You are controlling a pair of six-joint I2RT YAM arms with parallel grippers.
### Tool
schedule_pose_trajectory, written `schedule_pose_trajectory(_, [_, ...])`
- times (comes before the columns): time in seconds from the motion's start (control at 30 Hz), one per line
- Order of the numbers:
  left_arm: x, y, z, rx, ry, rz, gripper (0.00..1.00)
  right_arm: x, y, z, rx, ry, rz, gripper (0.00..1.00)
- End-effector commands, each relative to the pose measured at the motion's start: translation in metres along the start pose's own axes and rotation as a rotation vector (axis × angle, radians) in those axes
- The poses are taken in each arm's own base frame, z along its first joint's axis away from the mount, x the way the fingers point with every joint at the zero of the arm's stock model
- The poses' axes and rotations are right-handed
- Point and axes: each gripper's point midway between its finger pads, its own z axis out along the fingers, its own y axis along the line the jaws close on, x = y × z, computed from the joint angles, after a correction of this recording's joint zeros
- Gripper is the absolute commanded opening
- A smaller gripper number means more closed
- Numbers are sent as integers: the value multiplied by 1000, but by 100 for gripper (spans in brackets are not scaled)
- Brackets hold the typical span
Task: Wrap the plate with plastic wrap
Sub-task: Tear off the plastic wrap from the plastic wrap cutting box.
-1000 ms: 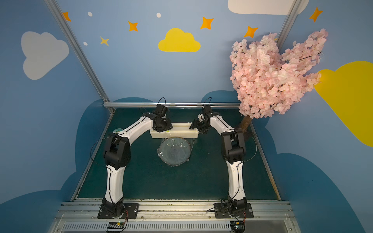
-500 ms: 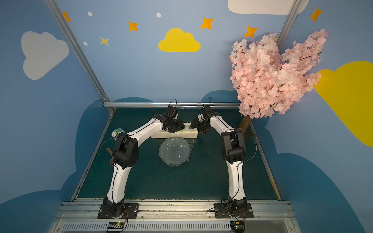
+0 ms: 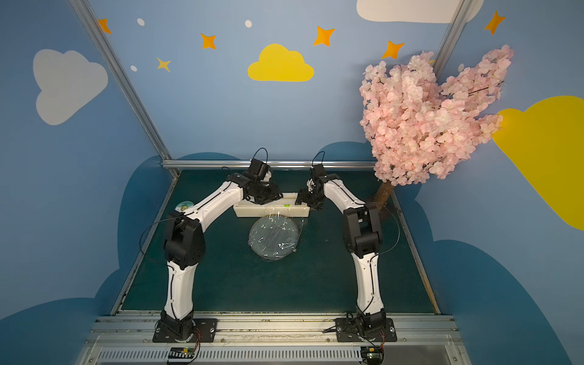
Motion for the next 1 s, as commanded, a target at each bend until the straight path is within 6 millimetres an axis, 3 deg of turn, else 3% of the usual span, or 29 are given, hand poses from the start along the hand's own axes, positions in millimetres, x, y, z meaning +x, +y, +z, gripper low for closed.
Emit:
schedule_pose_trajectory(0.0, [-12,68,-33,-179,-54,5,51,7,-3,-30,204,-28,-96,76])
schedule_pose_trajectory(0.13, [-6,129,-32,-259,-31,-64,51,7,15,-35,294,-69,-178,76])
schedule_pose_trajectory(0.27, [-3,159,-22,-290,9,-107,51,5,37,-35,322,-96,-235,77])
schedule_pose_trajectory(0.57, [-4,174,3,-286,64,-136,54,8,70,-27,287,-96,-314,77])
schedule_pose_trajectory(0.97, [8,190,17,-301,124,-187,50,4,47,-4,373,-85,-297,78])
